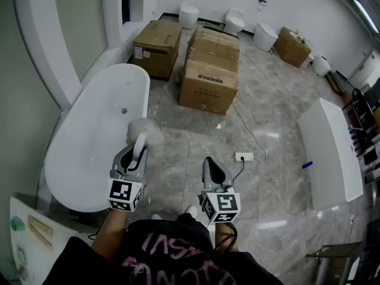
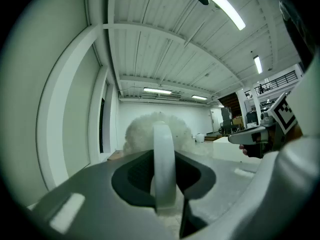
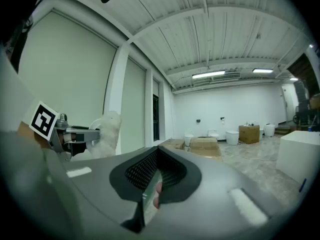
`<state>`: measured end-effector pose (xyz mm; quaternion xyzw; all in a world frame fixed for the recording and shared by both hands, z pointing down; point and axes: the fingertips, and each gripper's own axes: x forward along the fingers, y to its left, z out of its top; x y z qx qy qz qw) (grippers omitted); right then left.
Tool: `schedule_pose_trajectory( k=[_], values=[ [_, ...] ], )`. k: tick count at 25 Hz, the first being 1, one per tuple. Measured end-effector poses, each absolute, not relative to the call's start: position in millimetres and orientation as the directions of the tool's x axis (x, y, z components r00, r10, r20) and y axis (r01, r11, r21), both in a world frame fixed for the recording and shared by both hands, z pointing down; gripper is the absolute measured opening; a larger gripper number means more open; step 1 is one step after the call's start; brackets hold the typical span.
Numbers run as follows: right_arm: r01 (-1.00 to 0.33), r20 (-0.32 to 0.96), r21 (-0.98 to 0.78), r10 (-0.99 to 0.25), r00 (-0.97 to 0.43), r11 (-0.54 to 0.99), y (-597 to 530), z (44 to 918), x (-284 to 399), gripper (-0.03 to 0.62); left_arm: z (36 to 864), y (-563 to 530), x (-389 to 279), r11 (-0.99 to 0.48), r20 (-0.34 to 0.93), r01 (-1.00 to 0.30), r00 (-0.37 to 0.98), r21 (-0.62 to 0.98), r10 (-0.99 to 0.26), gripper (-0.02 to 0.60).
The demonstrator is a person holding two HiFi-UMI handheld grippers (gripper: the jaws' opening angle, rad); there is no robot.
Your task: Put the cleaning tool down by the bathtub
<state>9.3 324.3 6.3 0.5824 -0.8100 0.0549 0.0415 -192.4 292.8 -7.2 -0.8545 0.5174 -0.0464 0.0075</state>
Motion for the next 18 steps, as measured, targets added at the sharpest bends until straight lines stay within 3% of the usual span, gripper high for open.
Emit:
schedule_pose_trajectory(
  k=[18],
  values=[
    [-0.951, 0.099, -0.058, -0.946, -0.308, 0.304, 331.0, 12.4, 18.6, 0.018, 3.3, 300.4, -180.9, -0.490, 0.087, -0.867, 0.484, -0.085, -0.871, 0.081]
  ],
)
